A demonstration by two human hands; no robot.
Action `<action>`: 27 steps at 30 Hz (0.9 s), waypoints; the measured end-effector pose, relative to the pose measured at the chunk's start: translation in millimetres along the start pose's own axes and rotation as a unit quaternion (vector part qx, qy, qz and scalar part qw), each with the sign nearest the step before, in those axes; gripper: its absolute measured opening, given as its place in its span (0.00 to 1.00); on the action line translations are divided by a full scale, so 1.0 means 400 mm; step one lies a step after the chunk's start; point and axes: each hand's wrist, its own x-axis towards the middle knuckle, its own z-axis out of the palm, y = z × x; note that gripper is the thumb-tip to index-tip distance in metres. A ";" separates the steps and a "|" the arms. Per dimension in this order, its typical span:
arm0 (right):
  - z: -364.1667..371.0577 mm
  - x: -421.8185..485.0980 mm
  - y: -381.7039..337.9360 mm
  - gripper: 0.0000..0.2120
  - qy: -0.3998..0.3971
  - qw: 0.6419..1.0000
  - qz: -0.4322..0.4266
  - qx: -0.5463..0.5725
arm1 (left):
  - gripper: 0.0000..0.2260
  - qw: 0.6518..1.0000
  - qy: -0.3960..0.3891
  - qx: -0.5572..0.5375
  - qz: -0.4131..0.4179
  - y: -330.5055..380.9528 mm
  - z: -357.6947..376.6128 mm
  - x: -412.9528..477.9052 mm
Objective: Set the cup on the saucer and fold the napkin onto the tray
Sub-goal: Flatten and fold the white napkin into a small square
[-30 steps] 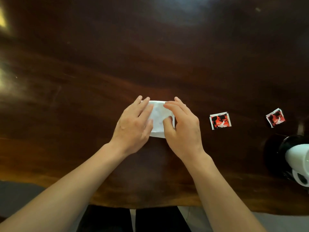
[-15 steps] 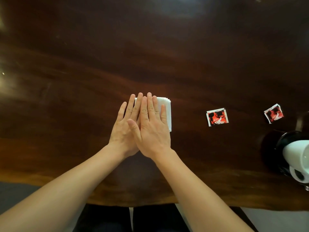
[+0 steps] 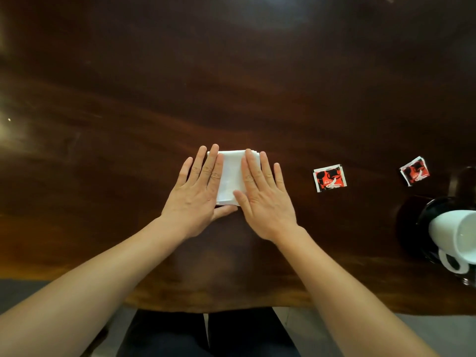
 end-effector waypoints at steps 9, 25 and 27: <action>-0.107 0.006 0.073 0.35 -0.103 0.991 -0.075 0.029 | 0.47 0.995 -0.006 -0.041 0.088 -0.082 -0.062 -0.006; -0.148 0.092 -0.005 0.32 0.052 0.959 0.137 0.241 | 0.40 0.991 -0.017 -0.130 -0.010 0.002 -0.166 0.040; -0.153 0.070 -0.004 0.28 0.081 0.943 0.160 0.279 | 0.33 0.993 0.012 -0.112 0.028 0.016 -0.148 0.020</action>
